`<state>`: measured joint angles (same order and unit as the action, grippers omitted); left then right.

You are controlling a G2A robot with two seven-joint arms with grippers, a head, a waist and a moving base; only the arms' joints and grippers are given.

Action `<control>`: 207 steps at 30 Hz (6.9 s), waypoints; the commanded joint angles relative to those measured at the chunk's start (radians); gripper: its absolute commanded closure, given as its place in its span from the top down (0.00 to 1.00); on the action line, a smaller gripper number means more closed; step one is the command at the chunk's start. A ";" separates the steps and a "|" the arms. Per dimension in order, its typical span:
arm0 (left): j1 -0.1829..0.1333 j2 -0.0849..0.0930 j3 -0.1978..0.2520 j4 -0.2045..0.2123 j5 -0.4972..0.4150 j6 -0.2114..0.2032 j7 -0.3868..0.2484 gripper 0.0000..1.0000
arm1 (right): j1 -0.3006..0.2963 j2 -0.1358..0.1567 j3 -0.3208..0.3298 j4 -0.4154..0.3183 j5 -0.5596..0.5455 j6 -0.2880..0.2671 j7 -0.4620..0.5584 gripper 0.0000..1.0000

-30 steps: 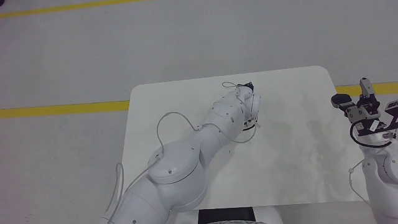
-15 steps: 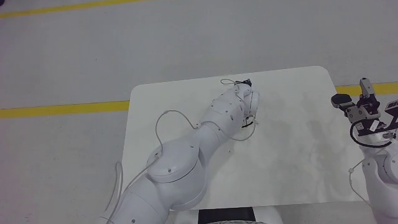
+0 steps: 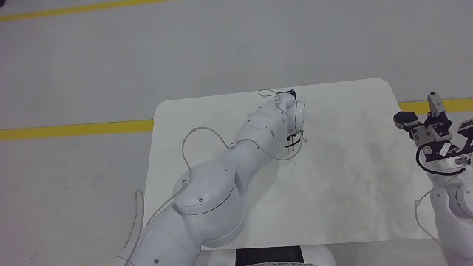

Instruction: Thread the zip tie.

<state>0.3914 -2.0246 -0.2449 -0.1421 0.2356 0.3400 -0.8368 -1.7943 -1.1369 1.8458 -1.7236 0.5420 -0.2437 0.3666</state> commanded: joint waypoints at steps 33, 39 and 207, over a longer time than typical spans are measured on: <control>-0.050 0.091 -0.107 0.118 -0.247 -0.410 -0.068 0.00 | 0.000 0.000 0.000 0.000 0.000 0.000 0.000 1.00; -0.054 0.110 -0.131 0.142 -0.307 -0.528 -0.126 0.00 | 0.000 0.000 0.000 0.000 0.000 0.000 0.000 1.00; 0.510 0.739 -0.562 -1.133 -0.320 -0.680 -0.506 0.00 | 0.539 -0.074 -0.501 0.478 -0.111 -0.096 1.023 0.10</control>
<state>0.9013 -1.2855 -0.8068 -1.2755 -0.0842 -0.3400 -1.3428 -1.2564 -1.2110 1.3461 -1.2464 0.4304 -0.3400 1.3900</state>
